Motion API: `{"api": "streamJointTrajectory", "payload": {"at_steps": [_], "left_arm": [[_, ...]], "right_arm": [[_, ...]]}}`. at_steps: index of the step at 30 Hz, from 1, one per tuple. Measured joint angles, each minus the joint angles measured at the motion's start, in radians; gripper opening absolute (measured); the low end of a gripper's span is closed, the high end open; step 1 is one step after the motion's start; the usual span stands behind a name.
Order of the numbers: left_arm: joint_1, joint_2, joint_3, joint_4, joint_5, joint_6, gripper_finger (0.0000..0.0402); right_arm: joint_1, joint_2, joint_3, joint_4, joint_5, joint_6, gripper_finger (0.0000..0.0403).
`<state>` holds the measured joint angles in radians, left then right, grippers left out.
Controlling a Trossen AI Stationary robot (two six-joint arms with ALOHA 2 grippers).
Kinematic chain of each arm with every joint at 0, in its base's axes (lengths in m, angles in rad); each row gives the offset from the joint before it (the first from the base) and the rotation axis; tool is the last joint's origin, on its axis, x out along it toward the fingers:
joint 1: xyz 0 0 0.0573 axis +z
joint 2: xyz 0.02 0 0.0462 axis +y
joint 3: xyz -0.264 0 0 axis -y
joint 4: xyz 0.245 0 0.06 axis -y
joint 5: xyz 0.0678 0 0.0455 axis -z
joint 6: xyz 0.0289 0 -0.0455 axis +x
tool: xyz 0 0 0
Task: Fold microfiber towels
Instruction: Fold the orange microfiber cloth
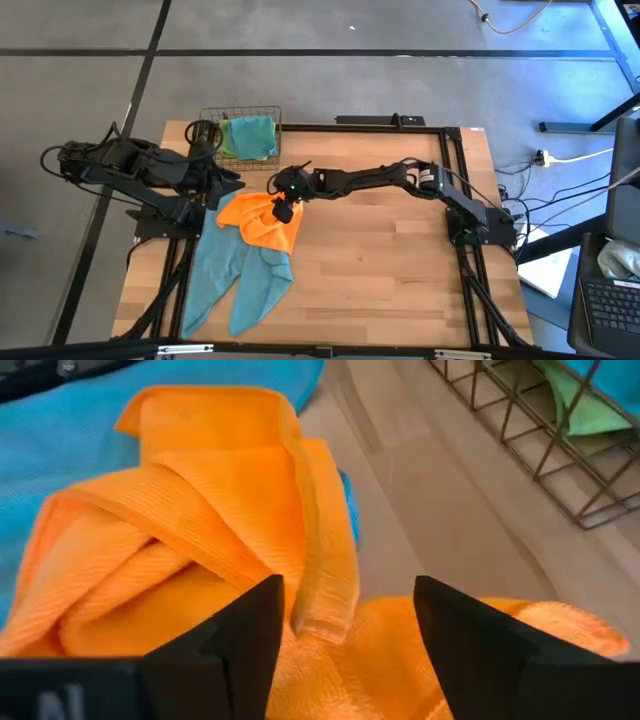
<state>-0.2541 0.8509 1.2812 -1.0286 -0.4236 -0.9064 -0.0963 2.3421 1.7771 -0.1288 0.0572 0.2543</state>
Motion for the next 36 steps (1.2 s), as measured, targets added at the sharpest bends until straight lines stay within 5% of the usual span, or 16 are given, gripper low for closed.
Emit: {"api": "streamJointTrajectory", "payload": {"at_steps": [8, 15, 29, 36], "left_arm": [[0.0, 0.0, 0.0, -0.001, 0.0, -0.004, 0.0174], [0.0, 0.0, 0.0, -0.014, -0.049, -0.003, 0.0174], [-0.002, 0.03, 0.0, -0.019, -0.002, 0.073, 0.0174], [-0.044, 0.068, 0.0, -0.178, 0.022, 0.077, 0.0174]], "right_arm": [[0.008, 0.025, 0.0, 0.023, -0.03, -0.004, 0.0138], [0.014, 0.003, 0.001, -0.008, -0.034, -0.008, 0.0014], [0.019, -0.092, 0.328, -0.567, -0.163, -0.317, 0.0004], [0.017, -0.101, 0.528, -0.776, -0.187, -0.413, 0.0004]]}}
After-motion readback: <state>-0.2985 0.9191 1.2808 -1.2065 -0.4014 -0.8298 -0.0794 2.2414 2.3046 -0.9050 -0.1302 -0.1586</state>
